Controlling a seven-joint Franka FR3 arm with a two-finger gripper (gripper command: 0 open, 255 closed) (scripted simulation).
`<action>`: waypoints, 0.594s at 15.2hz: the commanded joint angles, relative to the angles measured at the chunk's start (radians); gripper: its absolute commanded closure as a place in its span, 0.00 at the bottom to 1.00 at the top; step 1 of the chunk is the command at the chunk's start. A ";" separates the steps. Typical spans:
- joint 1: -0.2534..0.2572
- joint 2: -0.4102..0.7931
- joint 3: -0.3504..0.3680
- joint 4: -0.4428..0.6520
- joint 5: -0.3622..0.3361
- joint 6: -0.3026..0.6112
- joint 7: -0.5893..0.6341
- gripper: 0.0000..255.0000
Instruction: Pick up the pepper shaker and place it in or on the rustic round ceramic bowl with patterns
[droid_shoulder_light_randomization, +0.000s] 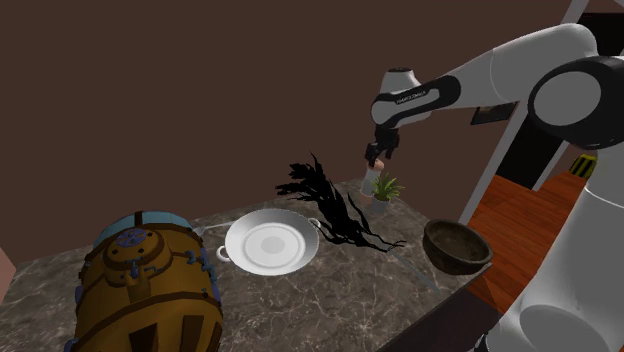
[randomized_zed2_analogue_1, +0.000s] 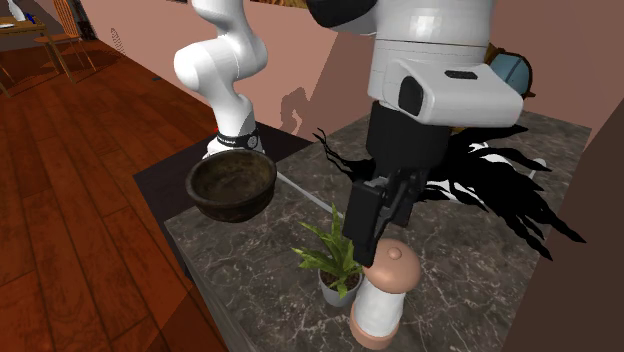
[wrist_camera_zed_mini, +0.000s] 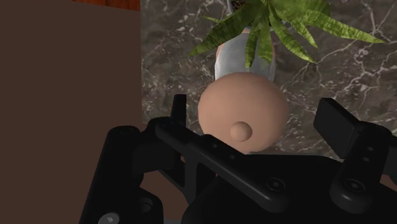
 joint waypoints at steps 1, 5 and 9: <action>-0.003 0.013 -0.001 -0.011 0.003 0.025 -0.002 0.00; -0.007 0.032 -0.003 -0.023 0.007 0.055 -0.005 0.00; -0.007 0.032 -0.003 -0.022 0.007 0.055 -0.005 0.00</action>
